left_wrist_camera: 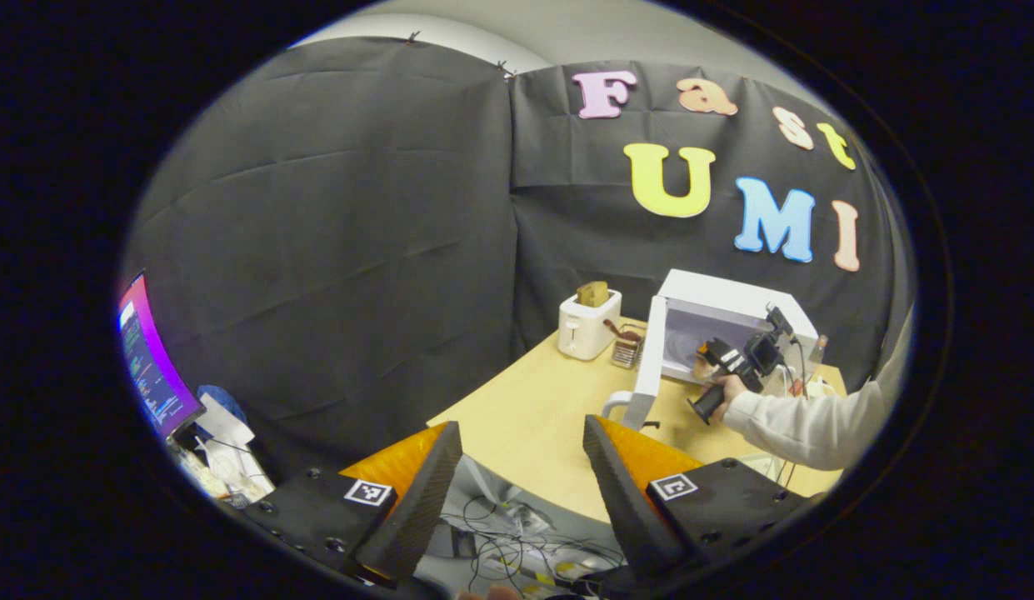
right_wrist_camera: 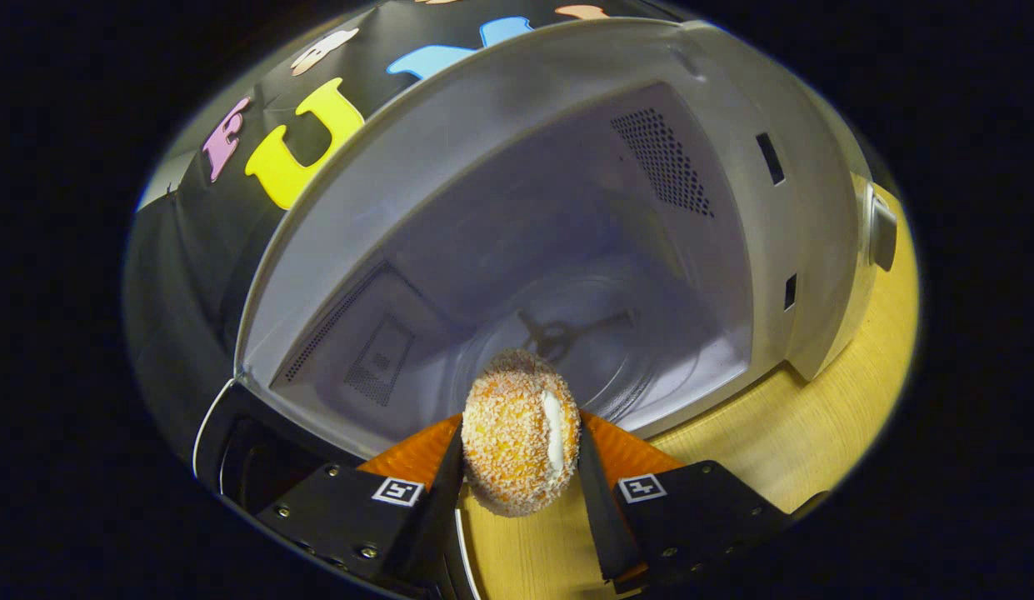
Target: Open the microwave oven with the left hand, put the food in, and close the microwave oven.
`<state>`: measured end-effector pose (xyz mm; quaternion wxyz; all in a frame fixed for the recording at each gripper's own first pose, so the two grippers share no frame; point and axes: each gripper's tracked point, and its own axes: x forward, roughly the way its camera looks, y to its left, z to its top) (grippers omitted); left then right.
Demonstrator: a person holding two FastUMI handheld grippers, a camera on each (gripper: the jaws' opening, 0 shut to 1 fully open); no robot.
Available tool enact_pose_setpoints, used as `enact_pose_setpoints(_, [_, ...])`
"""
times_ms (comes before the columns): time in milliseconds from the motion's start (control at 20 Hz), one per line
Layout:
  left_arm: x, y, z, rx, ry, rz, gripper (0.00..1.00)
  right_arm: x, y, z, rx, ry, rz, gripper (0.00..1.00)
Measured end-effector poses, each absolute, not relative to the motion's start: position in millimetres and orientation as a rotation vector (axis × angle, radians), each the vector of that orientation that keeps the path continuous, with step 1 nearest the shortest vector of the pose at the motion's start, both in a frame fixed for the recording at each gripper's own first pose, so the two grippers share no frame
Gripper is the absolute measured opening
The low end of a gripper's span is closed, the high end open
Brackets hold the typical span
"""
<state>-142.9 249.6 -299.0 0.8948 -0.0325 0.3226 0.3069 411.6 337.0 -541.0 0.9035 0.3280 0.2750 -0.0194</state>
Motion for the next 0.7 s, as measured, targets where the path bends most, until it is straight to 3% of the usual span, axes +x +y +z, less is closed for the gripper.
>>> enact_pose_setpoints(450, [-144.7,246.1,-310.6,-0.047,0.765,0.645,0.98,453.1,316.2,-541.1,0.678,0.415,-0.178,0.69])
enact_pose_setpoints(500, [-145.0,246.2,-313.4,-0.049,0.772,0.648,0.97,456.5,313.3,-544.3,0.667,0.405,-0.193,0.74])
enact_pose_setpoints(700, [-153.7,248.1,-324.6,-0.067,0.804,0.664,1.0,465.5,307.3,-551.2,0.651,0.374,-0.238,0.74])
